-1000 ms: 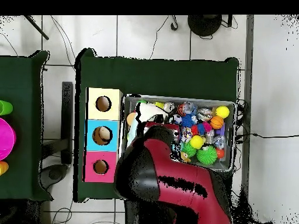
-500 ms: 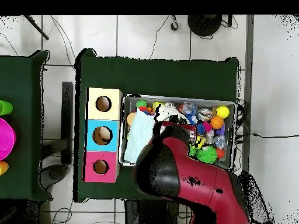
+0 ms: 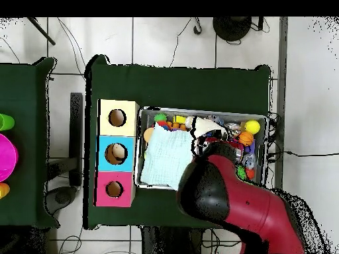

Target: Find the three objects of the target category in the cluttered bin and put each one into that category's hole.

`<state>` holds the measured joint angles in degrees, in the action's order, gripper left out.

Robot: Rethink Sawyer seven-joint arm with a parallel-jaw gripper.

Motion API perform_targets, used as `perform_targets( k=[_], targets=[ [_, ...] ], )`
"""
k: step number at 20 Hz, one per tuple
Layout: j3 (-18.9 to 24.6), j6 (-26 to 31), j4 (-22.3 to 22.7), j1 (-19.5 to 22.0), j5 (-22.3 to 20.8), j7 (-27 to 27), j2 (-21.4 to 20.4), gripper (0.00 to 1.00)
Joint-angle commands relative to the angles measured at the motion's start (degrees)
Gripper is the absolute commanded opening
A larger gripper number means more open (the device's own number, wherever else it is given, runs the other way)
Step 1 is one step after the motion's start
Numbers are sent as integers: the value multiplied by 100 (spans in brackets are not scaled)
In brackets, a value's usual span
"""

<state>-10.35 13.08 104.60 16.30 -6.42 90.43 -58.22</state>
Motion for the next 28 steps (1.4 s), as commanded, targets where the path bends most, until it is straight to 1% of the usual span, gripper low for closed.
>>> perform_targets(
  k=[1, 7, 10, 19, 28],
  targets=[
    [1065, -402, 405, 737, -414, 115, 135, 0],
    [1740, -745, 552, 1464, -737, 86, 338, 0],
    [1932, -825, 565, 1676, -908, 106, 427, 0],
    [2382, -963, 537, 2156, -1311, 190, 583, 0],
    [2688, -1072, 378, 2469, -1634, 229, 762, 0]
  ],
)
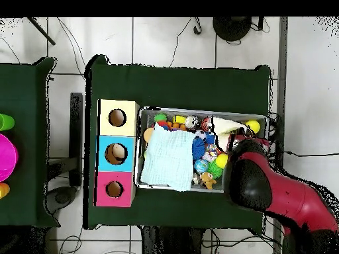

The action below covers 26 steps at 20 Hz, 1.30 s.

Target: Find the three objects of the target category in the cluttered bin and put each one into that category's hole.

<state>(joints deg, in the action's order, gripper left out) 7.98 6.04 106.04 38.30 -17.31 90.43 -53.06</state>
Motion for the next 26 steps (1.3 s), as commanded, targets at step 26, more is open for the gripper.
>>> perform_targets(
  k=[26],
  targets=[
    [1812, 110, -667, 1096, -1242, -99, 825, 0]
  ],
)
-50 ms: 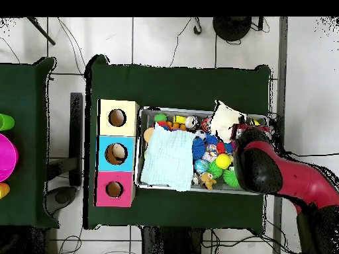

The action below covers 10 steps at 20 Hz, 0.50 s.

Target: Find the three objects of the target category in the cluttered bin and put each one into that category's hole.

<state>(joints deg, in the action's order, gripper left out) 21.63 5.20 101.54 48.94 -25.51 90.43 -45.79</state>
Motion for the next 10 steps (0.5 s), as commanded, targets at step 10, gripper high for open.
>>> perform_targets(
  k=[10],
  targets=[
    [49, -671, -385, 47, -930, 220, 847, 0]
  ],
)
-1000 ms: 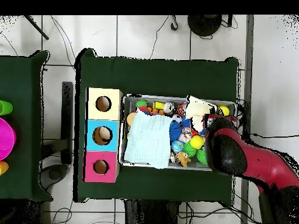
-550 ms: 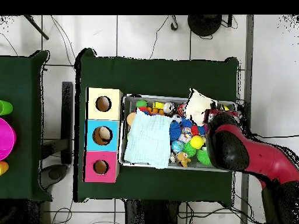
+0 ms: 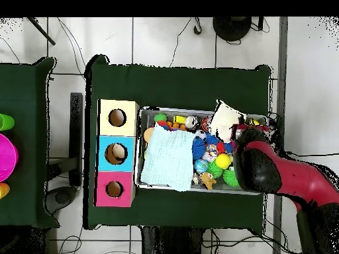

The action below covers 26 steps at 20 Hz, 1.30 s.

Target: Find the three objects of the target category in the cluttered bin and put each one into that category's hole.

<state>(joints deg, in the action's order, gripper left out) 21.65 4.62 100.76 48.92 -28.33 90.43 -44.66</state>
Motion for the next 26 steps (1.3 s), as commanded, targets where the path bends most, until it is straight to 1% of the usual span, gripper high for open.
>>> perform_targets(
  k=[1, 4, 6, 8, 13, 17, 20, 22, 23, 24, 26],
  targets=[
    [-9, -780, -347, 61, -723, 269, 915, 0],
    [-209, -1382, -511, 98, -912, 434, 1540, 0],
    [-288, -1586, -675, 171, -1004, 471, 1983, 0],
    [-336, -1640, -812, 240, -1061, 476, 2294, 0],
    [-320, -1820, -963, 450, -1175, 569, 2832, 0],
    [-429, -1911, -995, 478, -1153, 613, 2968, 0],
    [-458, -1865, -993, 520, -1159, 568, 2950, 0],
    [-260, -1803, -987, 700, -1352, 484, 2967, 0],
    [-161, -1771, -984, 790, -1448, 442, 2976, 100],
    [-77, -1633, -988, 849, -1456, 399, 2974, 100],
    [-347, -1665, -955, 660, -1184, 515, 2891, 100]
  ],
)
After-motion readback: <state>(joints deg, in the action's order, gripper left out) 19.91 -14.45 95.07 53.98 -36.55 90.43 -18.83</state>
